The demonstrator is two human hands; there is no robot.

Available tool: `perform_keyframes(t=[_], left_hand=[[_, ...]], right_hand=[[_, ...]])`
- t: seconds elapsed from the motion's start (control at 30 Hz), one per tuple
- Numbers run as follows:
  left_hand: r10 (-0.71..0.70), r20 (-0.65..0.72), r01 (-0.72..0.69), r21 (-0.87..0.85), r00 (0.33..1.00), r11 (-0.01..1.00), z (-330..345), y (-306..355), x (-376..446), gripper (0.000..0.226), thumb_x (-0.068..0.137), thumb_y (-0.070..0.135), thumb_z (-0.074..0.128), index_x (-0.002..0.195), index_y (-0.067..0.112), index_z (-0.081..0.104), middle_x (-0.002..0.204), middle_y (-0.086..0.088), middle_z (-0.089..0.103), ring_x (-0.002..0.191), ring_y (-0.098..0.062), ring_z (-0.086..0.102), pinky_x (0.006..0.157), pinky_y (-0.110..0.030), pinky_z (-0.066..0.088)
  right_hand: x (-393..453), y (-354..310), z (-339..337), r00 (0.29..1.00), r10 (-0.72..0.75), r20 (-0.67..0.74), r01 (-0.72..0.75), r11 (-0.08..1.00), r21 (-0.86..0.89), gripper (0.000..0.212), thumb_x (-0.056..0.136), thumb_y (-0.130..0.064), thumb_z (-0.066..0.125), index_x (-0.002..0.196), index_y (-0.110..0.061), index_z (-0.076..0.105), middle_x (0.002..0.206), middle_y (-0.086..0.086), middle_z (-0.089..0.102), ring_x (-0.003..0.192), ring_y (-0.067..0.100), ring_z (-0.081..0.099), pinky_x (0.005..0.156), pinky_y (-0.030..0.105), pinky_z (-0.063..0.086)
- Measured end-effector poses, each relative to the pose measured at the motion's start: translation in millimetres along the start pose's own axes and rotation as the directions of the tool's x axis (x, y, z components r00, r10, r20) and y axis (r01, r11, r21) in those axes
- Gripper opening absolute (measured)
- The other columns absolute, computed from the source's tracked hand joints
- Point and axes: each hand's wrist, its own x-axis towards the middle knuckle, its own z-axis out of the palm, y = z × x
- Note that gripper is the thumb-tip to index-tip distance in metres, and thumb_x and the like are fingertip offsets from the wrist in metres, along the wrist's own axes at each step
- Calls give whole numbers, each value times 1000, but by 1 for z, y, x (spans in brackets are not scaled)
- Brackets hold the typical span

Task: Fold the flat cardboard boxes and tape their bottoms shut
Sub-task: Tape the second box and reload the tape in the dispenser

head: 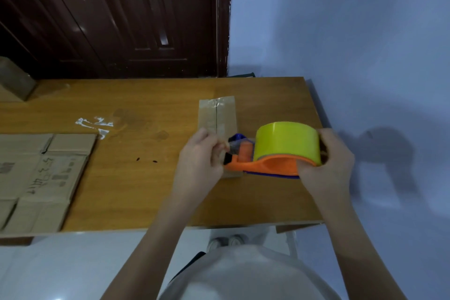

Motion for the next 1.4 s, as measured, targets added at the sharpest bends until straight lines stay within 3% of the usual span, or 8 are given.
perform_keyframes(t=[0.17,0.3,0.53,0.7,0.93,1.07,1.23,1.4], left_hand=[[-83,70,97,-215,994,972,-6,-1,4,19,91,-1,53,85,9,68,87,1,58,77,-5,54,68,-11,40],[-250,297,378,-544,922,749,-13,8,3,27,96,8,46,81,9,68,87,-2,58,77,-6,55,72,-21,42],[-248,236,312,-293,940,904,-8,19,-2,64,63,78,46,86,20,60,83,6,57,72,-7,54,64,-25,44],[-207,184,256,-304,961,918,3,16,-4,35,77,56,56,71,22,58,66,10,53,63,-1,46,58,-26,38],[-202,-110,202,-15,973,979,6,14,-9,26,87,42,61,77,18,62,111,-4,51,105,-22,43,82,-34,35],[-300,-56,297,-55,952,953,1,15,-9,19,90,38,56,77,24,52,109,-1,57,97,-21,55,81,-38,44],[-283,1,278,-180,959,943,-2,11,-7,26,93,29,55,72,13,53,71,0,56,68,-18,50,54,-29,35],[-283,-6,279,-165,959,946,-2,7,-4,25,92,29,57,77,9,59,83,-3,60,76,-17,55,57,-26,38]], right_hand=[[-1,-3,-3,995,-92,30,91,995,30,12,61,-7,51,73,-7,49,67,6,45,60,14,39,50,23,33],[-5,-1,-4,996,-78,31,75,992,98,19,63,-24,47,78,-12,49,70,0,44,63,10,40,52,15,33],[-4,-1,-4,993,-110,38,107,993,56,29,60,-22,44,79,-1,53,77,2,46,67,10,42,54,16,34],[1,-7,-2,990,-138,29,135,987,82,28,62,-20,44,79,-1,54,78,2,46,67,6,41,54,12,34],[7,-5,1,992,-126,32,120,984,132,28,64,-22,46,81,-3,56,75,4,49,67,5,44,54,8,34],[12,-4,7,991,-120,55,110,981,158,22,64,-20,45,81,-8,54,75,4,49,69,0,47,55,6,34],[10,-3,11,996,-67,67,51,977,208,19,67,-22,45,82,-12,53,76,-2,50,73,-3,50,58,7,35],[9,-3,14,996,-41,83,21,975,222,20,69,-23,47,83,-10,55,77,2,53,72,0,50,57,13,37]])
